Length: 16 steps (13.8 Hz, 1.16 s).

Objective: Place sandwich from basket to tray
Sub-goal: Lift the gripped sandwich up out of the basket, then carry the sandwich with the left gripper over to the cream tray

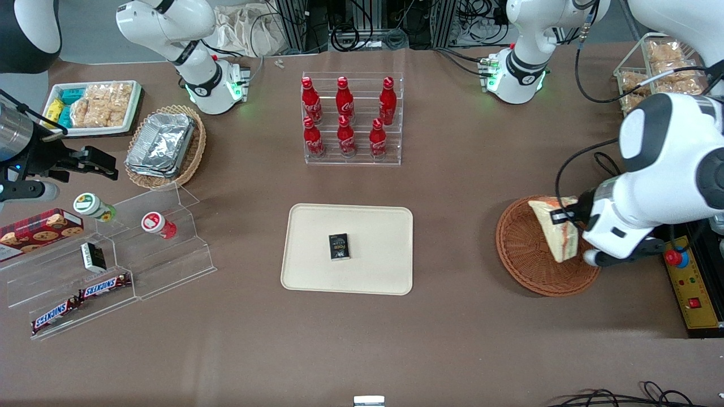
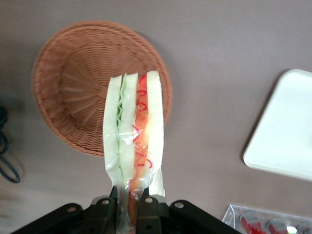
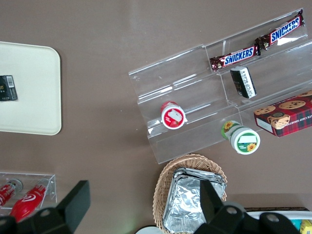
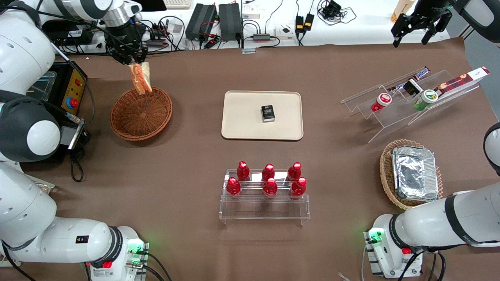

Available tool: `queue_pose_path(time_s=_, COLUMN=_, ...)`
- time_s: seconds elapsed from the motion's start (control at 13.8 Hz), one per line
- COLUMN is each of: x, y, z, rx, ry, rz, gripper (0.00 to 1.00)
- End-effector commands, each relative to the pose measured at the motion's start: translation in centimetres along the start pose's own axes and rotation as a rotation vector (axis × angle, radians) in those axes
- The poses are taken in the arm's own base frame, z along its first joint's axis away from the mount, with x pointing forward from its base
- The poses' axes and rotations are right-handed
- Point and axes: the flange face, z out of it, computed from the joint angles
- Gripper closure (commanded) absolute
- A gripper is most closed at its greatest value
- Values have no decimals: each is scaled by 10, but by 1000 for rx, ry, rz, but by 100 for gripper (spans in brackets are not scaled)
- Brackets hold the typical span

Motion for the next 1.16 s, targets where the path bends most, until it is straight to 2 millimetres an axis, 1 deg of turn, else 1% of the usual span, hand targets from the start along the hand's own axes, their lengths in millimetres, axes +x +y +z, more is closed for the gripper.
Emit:
queue_pose_path(time_s=0.0, x=-13, y=44, z=-2, rx=9, ry=15, rz=111, gripper=87)
queue_pose_path(time_s=0.07, x=-16, y=65, z=-1, rx=-5, ry=46, rz=135, gripper=87)
queue_pose_path(time_s=0.15, x=-18, y=89, z=7, rx=-15, ry=70, rz=170, gripper=87)
queue_pose_path(time_s=0.29, x=-26, y=141, z=35, rx=-14, ry=81, rz=247, gripper=87)
queue_pose_path(time_s=0.44, x=-28, y=185, z=63, rx=-43, ry=125, rz=270, gripper=88)
queue_pose_path(time_s=0.51, x=-31, y=208, z=86, rx=-38, ry=125, rz=272, gripper=92)
queue_pose_path(time_s=0.65, x=-34, y=235, z=129, rx=-16, ry=100, rz=270, gripper=92)
queue_pose_path(time_s=0.73, x=-39, y=254, z=143, rx=-30, ry=119, rz=291, gripper=92)
queue_pose_path(time_s=0.8, x=-38, y=265, z=157, rx=-46, ry=135, rz=291, gripper=92)
queue_pose_path(time_s=0.95, x=-37, y=276, z=187, rx=-55, ry=123, rz=266, gripper=91)
queue_pose_path(time_s=1.09, x=-30, y=281, z=215, rx=-71, ry=130, rz=264, gripper=89)
